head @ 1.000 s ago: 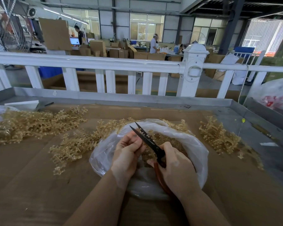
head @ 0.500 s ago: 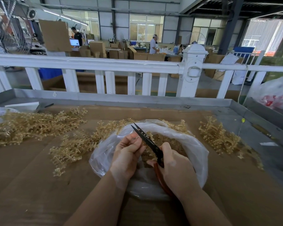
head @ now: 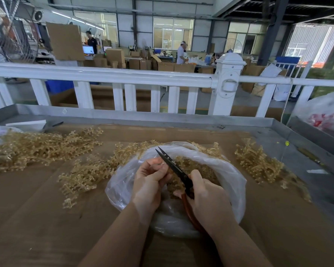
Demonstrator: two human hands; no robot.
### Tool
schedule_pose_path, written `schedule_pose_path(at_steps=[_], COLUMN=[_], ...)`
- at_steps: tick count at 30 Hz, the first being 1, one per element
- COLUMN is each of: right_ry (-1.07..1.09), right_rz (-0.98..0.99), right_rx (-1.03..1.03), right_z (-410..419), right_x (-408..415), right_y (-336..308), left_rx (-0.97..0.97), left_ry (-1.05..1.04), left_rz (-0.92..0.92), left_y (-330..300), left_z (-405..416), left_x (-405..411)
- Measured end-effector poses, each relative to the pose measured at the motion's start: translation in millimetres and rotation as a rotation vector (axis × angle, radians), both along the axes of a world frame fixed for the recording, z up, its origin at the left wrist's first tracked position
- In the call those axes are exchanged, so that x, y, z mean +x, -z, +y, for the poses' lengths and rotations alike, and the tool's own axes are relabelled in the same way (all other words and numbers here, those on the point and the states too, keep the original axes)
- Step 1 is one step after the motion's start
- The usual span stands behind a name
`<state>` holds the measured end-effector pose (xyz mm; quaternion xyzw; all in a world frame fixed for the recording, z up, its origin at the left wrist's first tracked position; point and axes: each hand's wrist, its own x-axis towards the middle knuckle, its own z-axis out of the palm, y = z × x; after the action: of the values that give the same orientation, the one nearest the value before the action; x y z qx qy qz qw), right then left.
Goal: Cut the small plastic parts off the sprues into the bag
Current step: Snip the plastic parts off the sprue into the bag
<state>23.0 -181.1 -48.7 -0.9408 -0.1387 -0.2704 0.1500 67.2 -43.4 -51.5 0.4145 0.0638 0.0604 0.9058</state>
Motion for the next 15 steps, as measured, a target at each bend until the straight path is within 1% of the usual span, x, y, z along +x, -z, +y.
schedule_pose_path(at_steps=[7, 11, 15], right_ry=[-0.022, -0.042, -0.031], right_rz=[0.0, -0.039, -0.054], right_rx=[0.005, 0.079, 0.088], right_z=[-1.0, -1.6, -2.6], right_x=[0.3, -0.6, -0.8], right_y=[1.8, 2.0, 3.1], left_rx=[0.026, 0.046, 0.079], left_ry=[-0.034, -0.036, -0.017], left_rz=[-0.011, -0.024, -0.035], left_y=[3.1, 3.0, 1.2], left_z=[-1.0, -1.6, -2.3], left_x=[1.5, 1.0, 0.2])
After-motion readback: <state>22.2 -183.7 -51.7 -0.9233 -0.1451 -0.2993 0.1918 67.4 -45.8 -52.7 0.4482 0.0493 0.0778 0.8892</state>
